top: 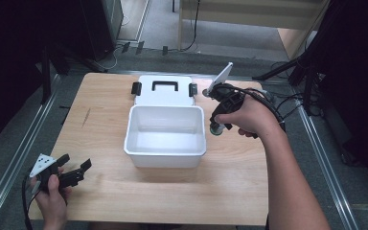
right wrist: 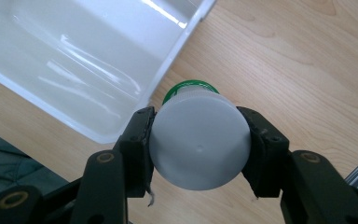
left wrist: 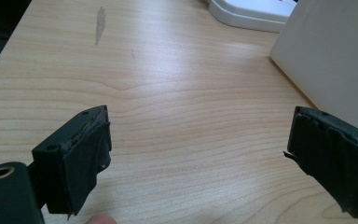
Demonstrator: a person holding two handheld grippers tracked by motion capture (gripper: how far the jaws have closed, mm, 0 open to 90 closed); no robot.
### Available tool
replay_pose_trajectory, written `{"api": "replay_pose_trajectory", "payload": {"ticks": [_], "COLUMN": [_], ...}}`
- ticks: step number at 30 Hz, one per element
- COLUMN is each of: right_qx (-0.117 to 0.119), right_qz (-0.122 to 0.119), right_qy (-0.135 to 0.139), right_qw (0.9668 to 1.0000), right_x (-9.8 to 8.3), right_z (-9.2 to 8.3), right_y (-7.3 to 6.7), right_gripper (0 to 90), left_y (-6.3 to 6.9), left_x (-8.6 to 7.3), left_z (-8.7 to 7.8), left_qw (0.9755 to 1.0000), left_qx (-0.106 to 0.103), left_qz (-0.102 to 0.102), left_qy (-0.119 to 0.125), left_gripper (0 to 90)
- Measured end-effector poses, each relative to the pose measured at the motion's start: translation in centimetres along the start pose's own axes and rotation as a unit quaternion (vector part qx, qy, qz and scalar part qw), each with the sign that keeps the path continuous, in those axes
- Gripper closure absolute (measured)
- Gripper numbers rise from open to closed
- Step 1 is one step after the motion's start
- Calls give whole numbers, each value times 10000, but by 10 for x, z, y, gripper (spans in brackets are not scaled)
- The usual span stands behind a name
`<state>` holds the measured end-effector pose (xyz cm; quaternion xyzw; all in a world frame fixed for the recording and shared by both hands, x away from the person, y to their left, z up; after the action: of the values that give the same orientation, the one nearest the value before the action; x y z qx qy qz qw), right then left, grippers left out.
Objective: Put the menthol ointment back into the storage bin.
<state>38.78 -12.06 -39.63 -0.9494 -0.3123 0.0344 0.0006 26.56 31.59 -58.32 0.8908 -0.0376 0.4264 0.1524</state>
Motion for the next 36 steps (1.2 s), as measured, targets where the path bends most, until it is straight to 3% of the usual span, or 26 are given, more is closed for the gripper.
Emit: {"api": "replay_pose_trajectory", "payload": {"ticks": [9,18,23,27,30,31,36], "right_qx": [34,9,-3,-79,-192,-192,-428], "right_qz": [-298,-528,-785,-1105,-1546,-1546,-2099], "right_qy": [109,65,45,74,101,101,58], "right_qw": [9995,9986,9969,9938,9877,9877,9768], "right_x": [11,20,24,30,34,34,38], "right_z": [-10,-10,-6,0,9,9,20], "right_y": [-18,-33,-41,-46,-51,-51,-53], "right_gripper": [516,516,515,516,515,515,516], "left_y": [2,2,1,1,1,1,1], "left_x": [0,1,1,0,1,1,1], "left_z": [-1,-1,-1,-1,-1,-1,-1], "left_qw": [9998,9998,9999,9999,9999,9999,9999], "left_qx": [155,102,66,61,52,51,25], "left_qz": [133,117,109,108,89,84,62], "left_qy": [81,81,82,82,83,83,85], "left_gripper": [68,68,68,68,68,68,68]}}
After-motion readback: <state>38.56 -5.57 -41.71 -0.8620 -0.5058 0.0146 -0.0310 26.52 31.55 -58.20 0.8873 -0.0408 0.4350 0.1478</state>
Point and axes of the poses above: each handheld gripper's, and its own axes: z roughly forward along the jaws, x roughly out of its top, y roughly to its right, the point moved 7 cm from there along z, roughly forward along the jaws, and after that the axes turned 11 degrees about -y, right-handed, at the moved point
